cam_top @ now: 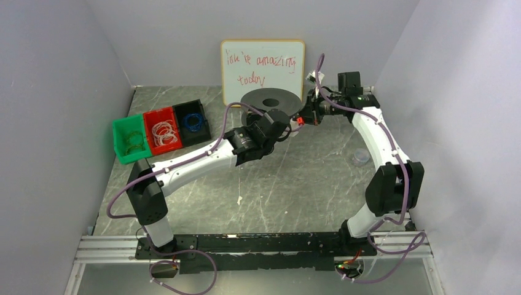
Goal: Wrap the cables
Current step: Wrap the cable around the cable reel.
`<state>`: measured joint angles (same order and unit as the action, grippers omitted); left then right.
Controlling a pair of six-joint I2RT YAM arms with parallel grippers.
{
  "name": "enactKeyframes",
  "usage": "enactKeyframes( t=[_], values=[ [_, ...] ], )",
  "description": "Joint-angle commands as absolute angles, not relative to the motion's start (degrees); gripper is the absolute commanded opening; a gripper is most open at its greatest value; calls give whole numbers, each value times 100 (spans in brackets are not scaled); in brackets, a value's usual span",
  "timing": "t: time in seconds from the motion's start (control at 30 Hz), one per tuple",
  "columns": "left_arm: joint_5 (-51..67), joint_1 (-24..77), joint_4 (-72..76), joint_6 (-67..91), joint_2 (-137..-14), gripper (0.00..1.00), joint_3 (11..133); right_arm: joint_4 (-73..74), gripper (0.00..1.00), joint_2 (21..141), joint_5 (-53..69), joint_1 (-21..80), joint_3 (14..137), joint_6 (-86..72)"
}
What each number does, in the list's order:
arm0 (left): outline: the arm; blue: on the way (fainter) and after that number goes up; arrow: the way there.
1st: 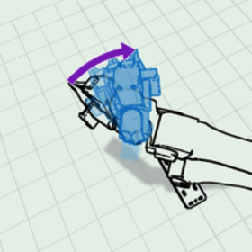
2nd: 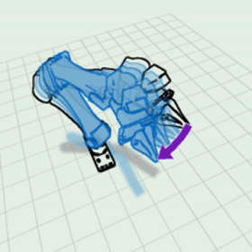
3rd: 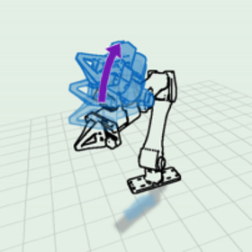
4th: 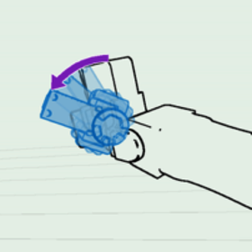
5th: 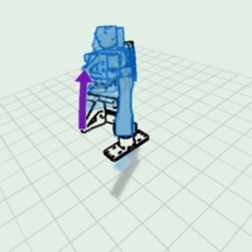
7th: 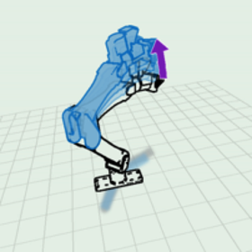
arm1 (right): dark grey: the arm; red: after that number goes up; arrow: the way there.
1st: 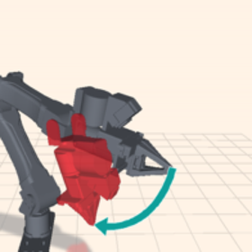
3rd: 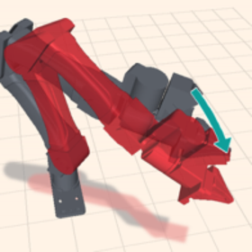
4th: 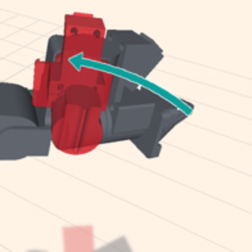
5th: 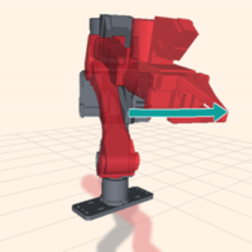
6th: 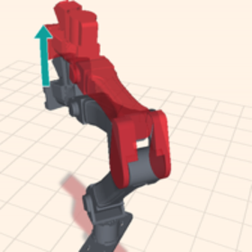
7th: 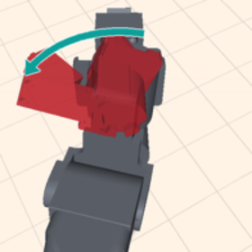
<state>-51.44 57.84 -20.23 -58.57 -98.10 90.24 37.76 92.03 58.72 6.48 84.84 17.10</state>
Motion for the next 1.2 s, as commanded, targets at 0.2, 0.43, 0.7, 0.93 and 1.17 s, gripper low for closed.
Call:
enactKeyframes(
  t=[0.2,0.43,0.7,0.93,1.17],
  values=[
    [-5013,5887,-2023,-5498,-9595,2,9183,6764,0,9906,6651,357,10041,4851],
    [-5036,5983,-1983,-5502,-9692,2,9357,6819,0,9802,6549,438,9862,5289],
    [-5161,6027,-1748,-5638,-9764,2,9352,6030,0,9436,6416,488,9355,4584],
    [-5331,6073,-1481,-5799,-9840,2,9350,3770,0,8724,6403,527,8294,2858],
    [-5322,6073,-1274,-6029,-9760,2,9176,4957,0,8934,6053,490,9073,4017]
  ],
)
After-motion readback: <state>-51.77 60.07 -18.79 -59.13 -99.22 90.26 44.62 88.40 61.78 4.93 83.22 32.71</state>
